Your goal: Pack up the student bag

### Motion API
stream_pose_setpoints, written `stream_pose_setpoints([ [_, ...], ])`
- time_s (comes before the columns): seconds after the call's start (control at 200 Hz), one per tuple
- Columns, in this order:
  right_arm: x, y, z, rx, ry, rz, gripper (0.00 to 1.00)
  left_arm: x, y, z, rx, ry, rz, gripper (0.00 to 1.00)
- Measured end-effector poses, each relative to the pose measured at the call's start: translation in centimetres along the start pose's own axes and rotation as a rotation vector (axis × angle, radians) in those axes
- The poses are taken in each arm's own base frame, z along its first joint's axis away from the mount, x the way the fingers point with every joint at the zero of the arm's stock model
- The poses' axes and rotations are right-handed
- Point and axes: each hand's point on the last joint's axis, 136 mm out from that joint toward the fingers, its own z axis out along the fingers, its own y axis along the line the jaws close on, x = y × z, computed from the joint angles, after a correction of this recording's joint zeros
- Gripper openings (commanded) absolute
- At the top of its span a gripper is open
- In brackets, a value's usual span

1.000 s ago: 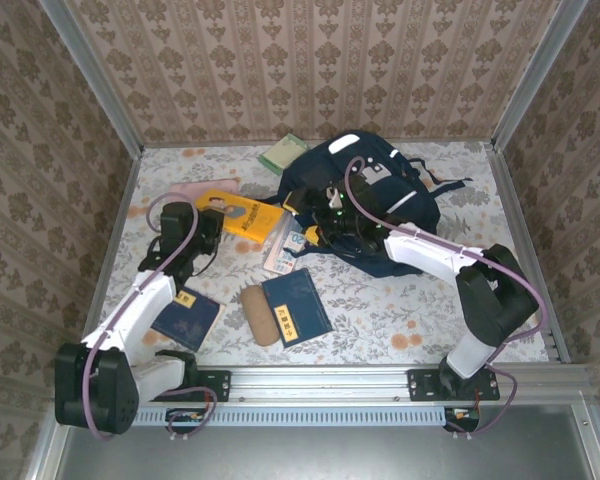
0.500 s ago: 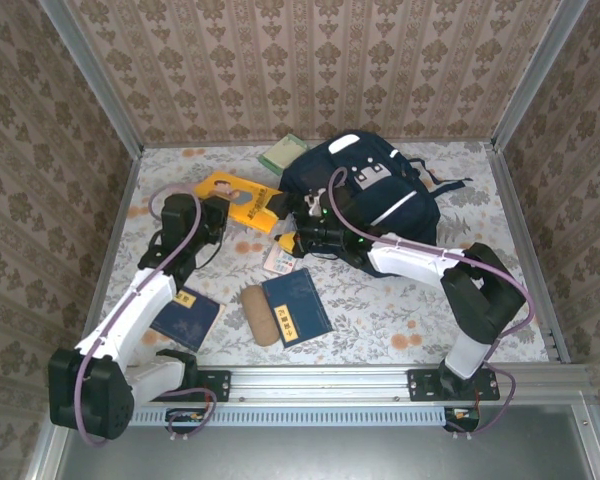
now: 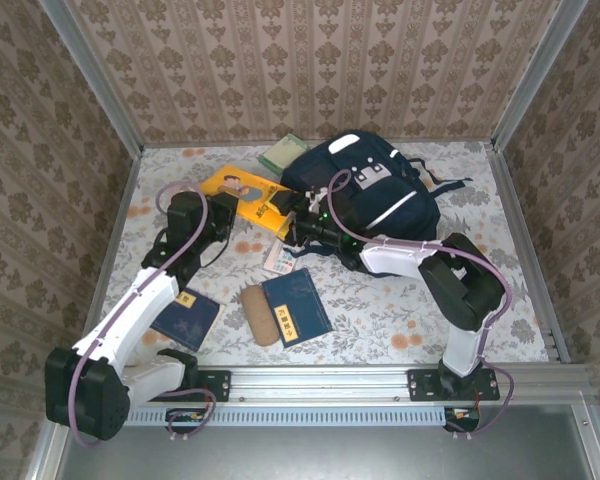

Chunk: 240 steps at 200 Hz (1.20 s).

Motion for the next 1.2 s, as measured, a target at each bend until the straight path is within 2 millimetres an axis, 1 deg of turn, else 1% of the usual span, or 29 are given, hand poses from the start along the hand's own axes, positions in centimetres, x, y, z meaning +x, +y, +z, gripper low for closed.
stream_pose_setpoints([
  [0.045,-0.5,0.6,-0.1,-0.019,-0.014,-0.012,0.56,0.1,-0.1,-0.1,0.003,-0.001,0.002,0.0],
  [0.09,-1.1,1.0,-0.3,-0.034,-0.029,-0.019,0.53,0.1,-0.3,-0.2,0.01,-0.005,0.003,0.0],
  [0.205,-2.0,1.4,-0.6,-0.042,-0.058,-0.044,0.47,0.1,-0.7,-0.7,0.024,-0.011,0.006,0.0],
  [0.315,-2.3,1.6,-0.7,-0.045,-0.071,-0.073,0.35,0.3,-0.7,-0.7,0.028,-0.007,0.009,0.0],
  [0.37,-2.5,1.6,-0.7,-0.045,-0.078,-0.078,0.27,0.4,-0.7,-0.7,0.029,-0.007,0.011,0.0],
  [0.425,-2.6,1.6,-0.7,-0.044,-0.08,-0.09,0.22,0.5,-0.8,-0.7,0.032,-0.009,0.013,0.0],
  [0.46,-2.6,1.7,-0.7,-0.046,-0.081,-0.095,0.16,0.5,-0.8,-0.7,0.032,-0.011,0.014,0.0],
  [0.53,-2.6,1.8,-0.7,-0.047,-0.082,-0.108,0.0,0.5,-0.9,-0.7,0.033,-0.018,0.016,0.0],
  [0.565,-2.6,1.8,-0.8,-0.047,-0.083,-0.123,0.0,0.6,-0.9,-0.7,0.035,-0.018,0.018,0.0],
  [0.62,-2.8,2.0,-0.9,-0.047,-0.088,-0.135,0.0,0.6,-0.9,-0.7,0.036,-0.017,0.028,0.23],
  [0.655,-2.9,2.2,-1.1,-0.045,-0.091,-0.146,0.0,0.7,-1.0,-0.6,0.037,-0.014,0.045,0.32],
  [0.66,-2.9,2.2,-1.1,-0.044,-0.092,-0.148,0.0,0.7,-1.0,-0.6,0.037,-0.014,0.046,0.35],
  [0.74,-3.3,2.6,-2.1,-0.035,-0.107,-0.187,0.0,1.3,-1.1,-0.8,0.021,0.012,0.119,0.53],
  [0.79,-4.0,2.9,-3.5,-0.022,-0.133,-0.217,0.0,1.6,-1.6,-0.8,0.015,0.028,0.186,0.61],
  [0.86,-5.8,3.3,-6.2,0.017,-0.189,-0.248,0.0,2.1,-3.1,-0.8,0.02,0.059,0.284,0.63],
  [0.905,-7.1,3.7,-8.2,0.046,-0.239,-0.266,0.0,2.5,-4.7,-0.4,0.026,0.084,0.358,0.65],
  [0.925,-7.9,4.0,-9.3,0.063,-0.272,-0.281,0.0,2.8,-5.3,-0.1,0.027,0.099,0.399,0.66],
  [0.94,-8.3,4.2,-10.0,0.073,-0.288,-0.285,0.0,3.0,-6.3,0.1,0.038,0.111,0.426,0.66],
  [0.965,-9.4,4.5,-11.7,0.099,-0.338,-0.301,0.0,3.4,-7.3,0.6,0.047,0.129,0.472,0.67],
  [0.98,-9.7,4.7,-12.6,0.113,-0.361,-0.31,0.0,3.9,-8.4,0.9,0.063,0.145,0.507,0.67],
  [0.99,-10.0,4.8,-13.0,0.119,-0.374,-0.316,0.0,4.1,-8.6,1.1,0.064,0.153,0.524,0.68],
  [1.015,-10.6,5.1,-14.5,0.14,-0.414,-0.325,0.0,4.9,-10.1,1.7,0.088,0.178,0.573,0.68],
  [1.02,-10.9,5.3,-15.0,0.146,-0.432,-0.332,0.0,5.0,-10.2,1.8,0.089,0.182,0.581,0.69],
  [1.045,-11.5,5.5,-16.4,0.162,-0.469,-0.34,0.0,5.8,-11.2,2.3,0.107,0.206,0.621,0.69],
  [1.08,-12.3,6.0,-18.8,0.192,-0.539,-0.362,0.0,7.1,-12.4,3.3,0.13,0.245,0.687,0.71],
  [1.14,-13.1,6.5,-22.7,0.245,-0.649,-0.393,0.0,9.4,-13.5,4.9,0.157,0.316,0.772,0.71],
  [1.16,-13.1,6.7,-24.1,0.264,-0.688,-0.406,0.0,10.3,-13.6,5.6,0.164,0.345,0.804,0.71],
  [1.2,-13.0,6.8,-26.3,0.297,-0.748,-0.431,0.0,12.1,-13.8,6.9,0.177,0.404,0.847,0.71],
])
